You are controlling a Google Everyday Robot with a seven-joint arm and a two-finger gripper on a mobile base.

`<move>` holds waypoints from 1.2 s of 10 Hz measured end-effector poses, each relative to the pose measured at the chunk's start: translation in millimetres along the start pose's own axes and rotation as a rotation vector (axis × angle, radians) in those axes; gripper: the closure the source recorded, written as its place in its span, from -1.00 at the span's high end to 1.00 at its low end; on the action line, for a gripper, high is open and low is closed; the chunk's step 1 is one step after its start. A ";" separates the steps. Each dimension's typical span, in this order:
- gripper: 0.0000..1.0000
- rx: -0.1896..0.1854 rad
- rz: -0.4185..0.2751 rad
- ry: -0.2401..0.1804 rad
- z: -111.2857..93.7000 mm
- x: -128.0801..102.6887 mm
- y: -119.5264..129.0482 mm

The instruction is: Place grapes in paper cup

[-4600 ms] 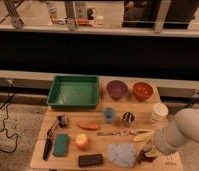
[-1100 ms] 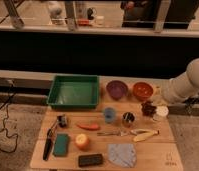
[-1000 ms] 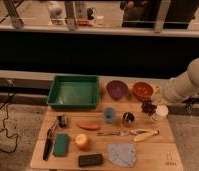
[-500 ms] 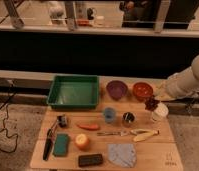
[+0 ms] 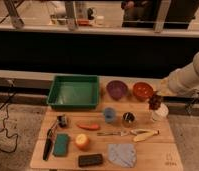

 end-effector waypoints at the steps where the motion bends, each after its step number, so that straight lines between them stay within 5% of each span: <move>1: -1.00 0.004 0.003 0.004 1.0 1.7 -3.8; 12: -1.00 0.045 0.089 0.059 3.3 55.2 -29.8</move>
